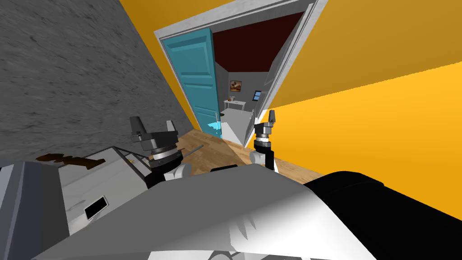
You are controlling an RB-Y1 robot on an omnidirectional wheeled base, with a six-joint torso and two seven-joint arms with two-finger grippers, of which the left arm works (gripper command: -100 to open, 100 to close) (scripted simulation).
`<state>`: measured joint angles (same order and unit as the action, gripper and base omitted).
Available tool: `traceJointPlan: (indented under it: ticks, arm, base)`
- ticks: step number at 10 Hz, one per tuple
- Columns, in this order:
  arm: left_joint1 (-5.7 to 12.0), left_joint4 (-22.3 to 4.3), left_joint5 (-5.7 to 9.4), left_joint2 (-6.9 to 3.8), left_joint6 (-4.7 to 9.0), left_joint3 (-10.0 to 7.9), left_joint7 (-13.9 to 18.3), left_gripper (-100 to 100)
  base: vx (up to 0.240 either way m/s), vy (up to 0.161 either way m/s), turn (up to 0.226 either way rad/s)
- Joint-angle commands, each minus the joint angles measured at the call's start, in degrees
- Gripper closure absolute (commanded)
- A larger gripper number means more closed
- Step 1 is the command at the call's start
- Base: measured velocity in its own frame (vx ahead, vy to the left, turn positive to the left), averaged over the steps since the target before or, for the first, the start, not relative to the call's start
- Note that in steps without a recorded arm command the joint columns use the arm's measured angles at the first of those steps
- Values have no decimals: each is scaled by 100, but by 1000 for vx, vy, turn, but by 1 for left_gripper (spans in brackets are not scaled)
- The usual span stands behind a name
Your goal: Push the door open
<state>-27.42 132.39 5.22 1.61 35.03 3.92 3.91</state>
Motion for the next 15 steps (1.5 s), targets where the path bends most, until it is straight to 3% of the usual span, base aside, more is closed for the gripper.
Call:
traceJointPlan:
  ticks: [1, 9, 15]
  arm:
    - [16, -198, 132, -100, 65, 75, 190, -100]
    - [92, -1147, 764, -480, 377, 434, 1099, -100]
    - [138, -1731, 1153, -674, 569, 655, 1658, -100]
  base:
    - [112, 22, -137]
    - [169, 49, -147]
    - [98, 50, -118]
